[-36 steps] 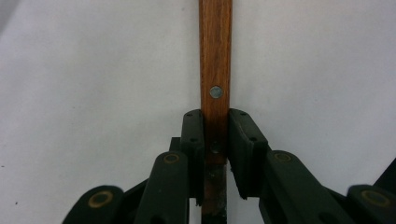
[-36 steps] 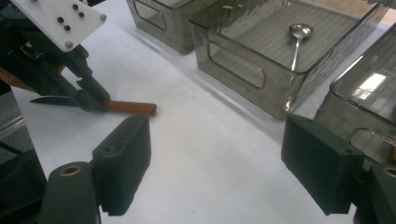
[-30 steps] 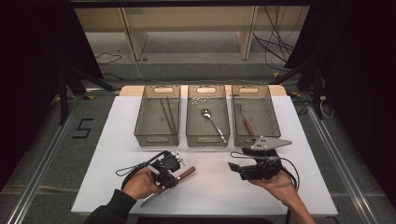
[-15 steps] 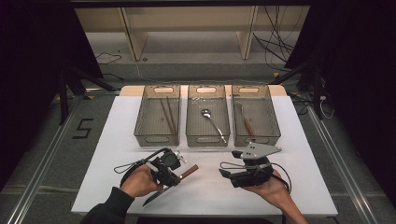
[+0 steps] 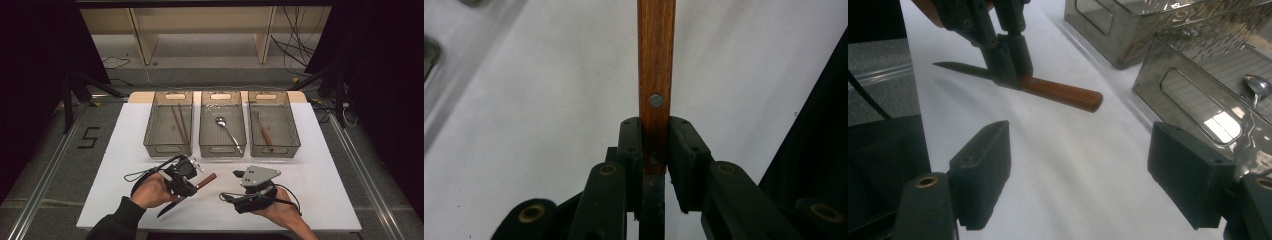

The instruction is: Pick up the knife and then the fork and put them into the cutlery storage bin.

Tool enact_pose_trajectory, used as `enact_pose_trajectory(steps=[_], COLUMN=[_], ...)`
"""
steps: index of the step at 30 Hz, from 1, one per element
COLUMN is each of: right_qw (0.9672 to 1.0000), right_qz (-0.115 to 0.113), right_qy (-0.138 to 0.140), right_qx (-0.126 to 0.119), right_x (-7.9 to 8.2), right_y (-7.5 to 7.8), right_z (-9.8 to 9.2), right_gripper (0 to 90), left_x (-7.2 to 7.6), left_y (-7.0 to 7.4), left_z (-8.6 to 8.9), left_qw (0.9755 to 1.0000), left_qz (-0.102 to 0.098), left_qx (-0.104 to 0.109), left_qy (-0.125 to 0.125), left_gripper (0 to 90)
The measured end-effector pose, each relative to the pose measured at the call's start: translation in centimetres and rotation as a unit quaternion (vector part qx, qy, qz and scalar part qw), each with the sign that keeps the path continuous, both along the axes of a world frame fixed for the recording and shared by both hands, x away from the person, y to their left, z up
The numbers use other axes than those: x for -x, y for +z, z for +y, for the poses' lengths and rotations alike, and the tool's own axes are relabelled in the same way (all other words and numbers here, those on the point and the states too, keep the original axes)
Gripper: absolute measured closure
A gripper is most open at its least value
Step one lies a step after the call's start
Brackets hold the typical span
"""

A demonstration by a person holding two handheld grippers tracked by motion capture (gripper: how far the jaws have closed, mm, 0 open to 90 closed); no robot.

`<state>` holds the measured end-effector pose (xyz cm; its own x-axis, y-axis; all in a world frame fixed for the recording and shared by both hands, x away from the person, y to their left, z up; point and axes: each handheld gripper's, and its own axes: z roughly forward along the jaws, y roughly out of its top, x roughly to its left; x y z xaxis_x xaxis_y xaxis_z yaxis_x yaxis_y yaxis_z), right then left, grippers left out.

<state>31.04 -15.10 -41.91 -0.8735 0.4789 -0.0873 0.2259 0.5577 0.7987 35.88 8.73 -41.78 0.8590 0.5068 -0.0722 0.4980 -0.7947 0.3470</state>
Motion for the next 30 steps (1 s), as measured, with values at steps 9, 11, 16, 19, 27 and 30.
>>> enact_pose_trajectory(steps=[9, 11, 16, 19, 27, 30], right_qw=[0.9991, 0.9983, 0.9942, 0.9894, 0.9691, 0.9616], right_qz=[-0.034, -0.048, -0.087, -0.116, -0.195, -0.217], right_qy=[0.014, 0.019, 0.033, 0.043, 0.057, 0.056], right_qx=[0.02, 0.027, 0.055, 0.077, 0.141, 0.159], right_x=[0.7, 0.9, 1.6, 2.1, 2.8, 3.0], right_y=[-0.2, -0.3, -0.4, -0.6, -1.5, -2.0], right_z=[1.0, 1.4, 2.4, 3.1, 4.8, 5.3], right_gripper=[26.5, 26.8, 26.8, 27.3, 29.2, 31.0], left_x=[-0.2, -0.2, -0.2, -0.1, -0.1, 0.0], left_y=[0.2, 0.2, 0.3, 0.4, 0.4, 0.5], left_z=[-0.4, -0.4, -0.7, -0.9, -1.0, -1.2], left_qw=[1.0, 1.0, 0.9999, 0.9999, 0.9997, 0.9997], left_qz=[0.005, 0.005, 0.007, 0.009, 0.011, 0.014], left_qx=[-0.002, -0.003, -0.005, -0.003, -0.004, -0.006], left_qy=[-0.006, -0.007, -0.013, -0.013, -0.019, -0.022], left_gripper=[76.7, 76.7, 76.6, 76.7, 76.6, 76.6])
